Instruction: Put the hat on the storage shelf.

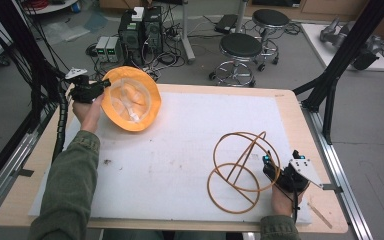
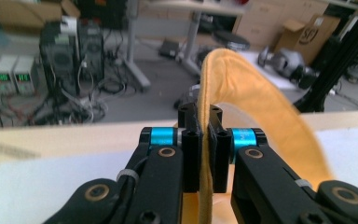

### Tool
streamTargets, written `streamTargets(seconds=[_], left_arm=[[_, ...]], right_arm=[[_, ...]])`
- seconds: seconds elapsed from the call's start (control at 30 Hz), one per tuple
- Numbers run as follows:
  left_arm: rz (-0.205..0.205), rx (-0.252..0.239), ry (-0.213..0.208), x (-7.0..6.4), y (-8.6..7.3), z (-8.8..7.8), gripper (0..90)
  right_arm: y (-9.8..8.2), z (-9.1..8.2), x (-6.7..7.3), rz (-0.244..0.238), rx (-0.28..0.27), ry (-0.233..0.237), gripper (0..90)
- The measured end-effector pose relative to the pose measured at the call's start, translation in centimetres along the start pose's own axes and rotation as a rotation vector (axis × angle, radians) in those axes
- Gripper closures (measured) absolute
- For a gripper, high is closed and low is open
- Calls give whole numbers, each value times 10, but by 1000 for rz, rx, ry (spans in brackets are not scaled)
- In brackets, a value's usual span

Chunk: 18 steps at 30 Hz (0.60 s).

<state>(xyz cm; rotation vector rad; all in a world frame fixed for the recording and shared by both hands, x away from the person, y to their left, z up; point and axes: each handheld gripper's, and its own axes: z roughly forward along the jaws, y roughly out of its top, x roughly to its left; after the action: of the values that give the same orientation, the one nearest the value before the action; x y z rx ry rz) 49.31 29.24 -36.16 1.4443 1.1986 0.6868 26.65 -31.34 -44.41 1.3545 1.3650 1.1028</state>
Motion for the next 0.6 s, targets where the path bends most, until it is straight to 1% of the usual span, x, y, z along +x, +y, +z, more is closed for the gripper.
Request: streamTargets(seconds=[0.13,0.2,0.27,0.33,0.37,0.4,0.47,0.6], left_arm=[[32,-61,16,-8,11,-8,867],[43,-98,10,-9,15,-12,867],[59,-137,13,-10,18,-16,867],[97,-162,34,-12,21,-20,867],[108,-173,44,-13,22,-21,867],[110,-186,48,-14,23,-22,867],[118,-199,59,-15,25,-25,867],[133,-214,65,-19,28,-28,867]], right_arm=[[0,0,0,8,2,-4,113],[0,0,-1,9,-2,-5,113],[0,0,-1,13,-3,-5,113],[0,0,-1,13,-3,-4,113],[0,-1,-1,13,-1,-3,113],[0,-1,-1,13,-2,-3,113],[0,-1,-1,19,-4,3,113],[0,0,0,26,3,6,113]])
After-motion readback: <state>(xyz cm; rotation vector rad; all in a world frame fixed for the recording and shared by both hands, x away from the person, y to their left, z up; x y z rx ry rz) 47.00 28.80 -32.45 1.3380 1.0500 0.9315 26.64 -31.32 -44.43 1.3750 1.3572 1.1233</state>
